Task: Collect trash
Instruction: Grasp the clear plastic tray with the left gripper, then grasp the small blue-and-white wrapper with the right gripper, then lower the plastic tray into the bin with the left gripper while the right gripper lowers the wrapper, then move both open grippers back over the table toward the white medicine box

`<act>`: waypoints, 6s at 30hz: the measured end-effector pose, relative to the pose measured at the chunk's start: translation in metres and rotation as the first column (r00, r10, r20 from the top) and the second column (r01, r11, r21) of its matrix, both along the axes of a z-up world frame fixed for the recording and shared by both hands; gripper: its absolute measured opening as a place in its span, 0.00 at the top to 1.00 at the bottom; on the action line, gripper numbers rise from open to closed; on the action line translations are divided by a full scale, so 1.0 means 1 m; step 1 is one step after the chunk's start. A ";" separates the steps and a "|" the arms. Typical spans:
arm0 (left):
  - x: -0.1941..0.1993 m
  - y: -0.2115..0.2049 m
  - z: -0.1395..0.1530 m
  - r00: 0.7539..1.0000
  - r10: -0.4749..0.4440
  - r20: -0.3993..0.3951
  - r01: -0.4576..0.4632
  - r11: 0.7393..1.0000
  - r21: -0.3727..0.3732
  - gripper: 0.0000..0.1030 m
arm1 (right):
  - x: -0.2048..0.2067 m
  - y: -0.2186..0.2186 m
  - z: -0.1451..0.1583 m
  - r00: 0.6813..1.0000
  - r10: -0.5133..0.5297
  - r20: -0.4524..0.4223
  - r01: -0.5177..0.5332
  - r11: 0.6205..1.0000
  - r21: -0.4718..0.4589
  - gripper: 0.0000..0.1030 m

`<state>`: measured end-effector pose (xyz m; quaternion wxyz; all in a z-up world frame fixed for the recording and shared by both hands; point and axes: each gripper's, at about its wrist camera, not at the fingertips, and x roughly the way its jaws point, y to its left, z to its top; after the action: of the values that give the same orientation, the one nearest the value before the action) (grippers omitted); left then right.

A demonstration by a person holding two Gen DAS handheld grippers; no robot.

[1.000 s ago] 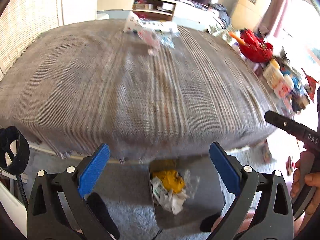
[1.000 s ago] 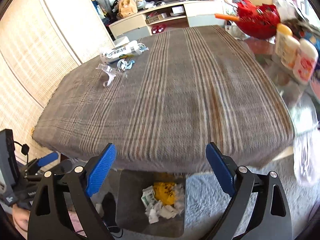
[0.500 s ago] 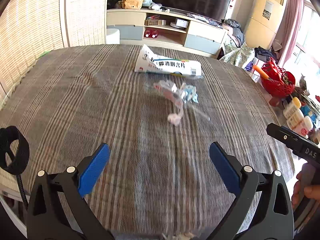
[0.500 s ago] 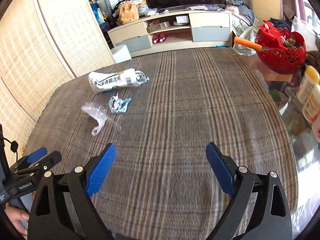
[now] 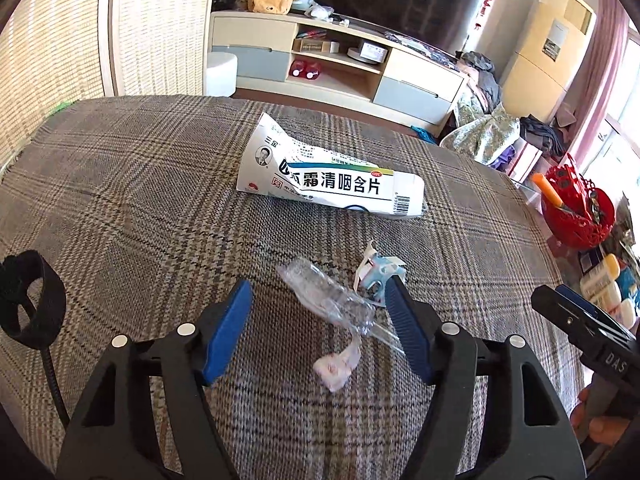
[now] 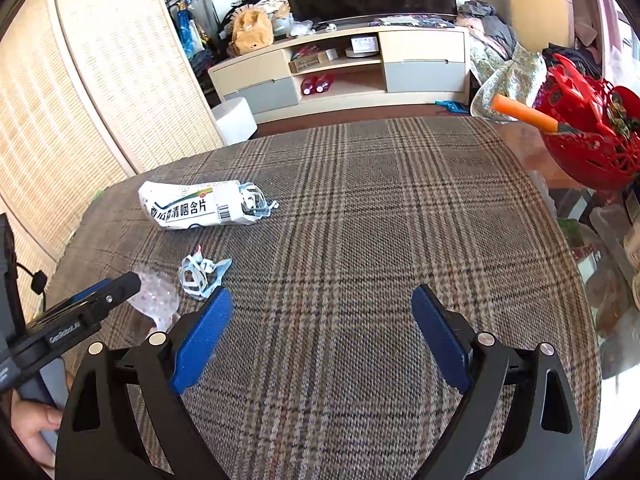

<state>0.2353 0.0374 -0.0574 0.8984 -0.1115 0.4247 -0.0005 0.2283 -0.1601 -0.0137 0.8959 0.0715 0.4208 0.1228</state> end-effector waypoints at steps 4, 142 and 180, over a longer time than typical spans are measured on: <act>0.009 -0.003 -0.012 0.999 -0.017 -0.033 0.016 1.000 -0.013 0.47 | 0.006 0.009 0.000 1.000 0.024 0.008 -0.024 1.000 0.002 0.11; -0.273 -0.048 -0.005 0.966 -0.238 -0.097 0.243 0.969 0.041 0.08 | -0.242 -0.018 0.006 0.997 -0.021 -0.072 0.021 1.000 0.002 0.03; 0.084 0.044 0.018 1.000 -0.024 -0.006 0.025 0.969 0.246 0.09 | 0.106 0.053 -0.021 0.987 0.131 -0.091 -0.123 0.989 0.085 0.65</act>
<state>0.3196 0.0811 -0.0394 0.9045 0.0059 0.4244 0.0410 0.3340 -0.1068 -0.0347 0.8614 0.0859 0.4621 0.1925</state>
